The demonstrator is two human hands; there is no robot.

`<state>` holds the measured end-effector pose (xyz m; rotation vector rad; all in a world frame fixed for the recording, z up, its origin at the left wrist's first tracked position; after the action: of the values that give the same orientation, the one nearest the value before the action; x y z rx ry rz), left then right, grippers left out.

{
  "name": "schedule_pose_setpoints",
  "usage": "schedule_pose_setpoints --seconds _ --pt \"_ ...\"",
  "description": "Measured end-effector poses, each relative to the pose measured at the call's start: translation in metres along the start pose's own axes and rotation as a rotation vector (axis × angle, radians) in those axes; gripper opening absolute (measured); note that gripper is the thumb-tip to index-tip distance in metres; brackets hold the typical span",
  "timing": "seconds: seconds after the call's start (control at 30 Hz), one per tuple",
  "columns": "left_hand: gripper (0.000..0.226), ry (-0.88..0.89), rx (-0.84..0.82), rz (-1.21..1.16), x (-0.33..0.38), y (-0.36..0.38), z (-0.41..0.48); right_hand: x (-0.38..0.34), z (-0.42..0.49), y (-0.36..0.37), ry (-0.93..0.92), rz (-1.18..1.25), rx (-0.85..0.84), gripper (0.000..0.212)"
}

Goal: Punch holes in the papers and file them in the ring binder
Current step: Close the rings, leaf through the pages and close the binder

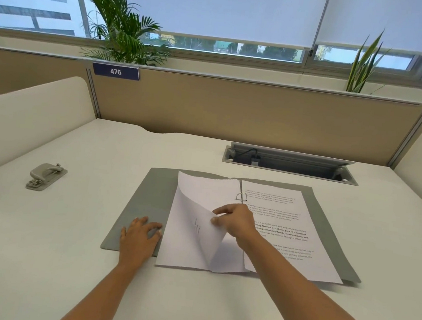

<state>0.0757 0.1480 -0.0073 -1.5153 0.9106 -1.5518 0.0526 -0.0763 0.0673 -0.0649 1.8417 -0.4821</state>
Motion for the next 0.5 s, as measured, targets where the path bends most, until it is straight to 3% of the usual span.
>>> schedule_pose_setpoints --seconds 0.1,0.33,0.5 --pt "0.024 0.024 0.080 -0.060 0.019 -0.002 0.002 0.008 0.003 -0.008 0.041 0.071 0.030 0.020" --pt "0.026 0.022 0.067 -0.140 0.046 0.000 0.002 0.018 0.010 -0.045 0.112 0.304 0.096 0.034" --pt "0.021 0.095 0.164 -0.195 0.072 -0.003 -0.002 0.027 0.004 -0.049 0.142 0.385 0.020 0.048"
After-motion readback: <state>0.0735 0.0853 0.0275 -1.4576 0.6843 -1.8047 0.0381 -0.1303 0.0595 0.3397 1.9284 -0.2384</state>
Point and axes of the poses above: each hand's wrist, its own z-axis towards the middle knuckle, its own y-axis out of the palm, x = y × z, the point moved 2 cm from there along z, towards the middle knuckle, and after that the axes turned 6 degrees about z, right-handed, at the moved point
